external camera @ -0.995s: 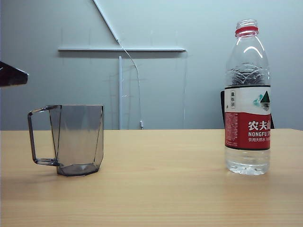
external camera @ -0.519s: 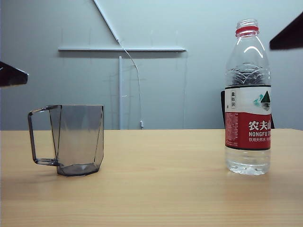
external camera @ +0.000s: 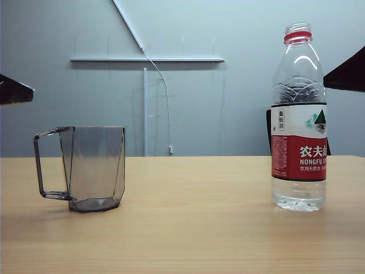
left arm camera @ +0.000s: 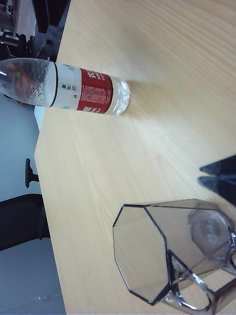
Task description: Pick up the mineral water bottle on the table and pour water into the mug until it's half full.
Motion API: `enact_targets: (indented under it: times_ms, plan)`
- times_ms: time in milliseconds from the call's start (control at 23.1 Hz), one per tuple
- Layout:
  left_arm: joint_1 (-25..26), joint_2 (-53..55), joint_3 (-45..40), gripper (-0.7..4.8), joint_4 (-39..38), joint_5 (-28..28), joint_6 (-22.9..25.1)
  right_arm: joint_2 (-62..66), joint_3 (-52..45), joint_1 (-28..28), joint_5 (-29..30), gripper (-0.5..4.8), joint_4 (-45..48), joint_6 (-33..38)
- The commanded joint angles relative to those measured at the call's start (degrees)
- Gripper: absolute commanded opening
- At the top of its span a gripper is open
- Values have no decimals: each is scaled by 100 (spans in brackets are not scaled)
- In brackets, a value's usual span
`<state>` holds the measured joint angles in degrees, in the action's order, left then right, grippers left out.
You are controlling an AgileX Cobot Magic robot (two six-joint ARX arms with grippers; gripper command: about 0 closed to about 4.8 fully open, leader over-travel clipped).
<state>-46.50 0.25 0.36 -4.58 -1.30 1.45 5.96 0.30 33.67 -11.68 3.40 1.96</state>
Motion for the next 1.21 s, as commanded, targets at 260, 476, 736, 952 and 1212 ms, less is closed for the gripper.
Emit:
enact_targets:
  times_ms: [260, 476, 736, 952, 1212]
  plan:
    - [7, 9, 13, -2, 37, 2, -17, 444, -24, -136, 302, 479, 249, -33]
    - [7, 9, 15, -2, 37, 2, -17, 1279, -24, -136, 304, 479, 949, -101]
    - [7, 9, 13, -2, 37, 2, -17, 2728, -22, -426, 525, 479, 2398, -177]
    - [4, 9, 13, -2, 37, 2, -17, 3751, -11, -844, 979, 479, 3547, -175]
    - [4, 9, 13, -2, 37, 2, -17, 4723, -2, -1027, 1349, 479, 4433, -175]
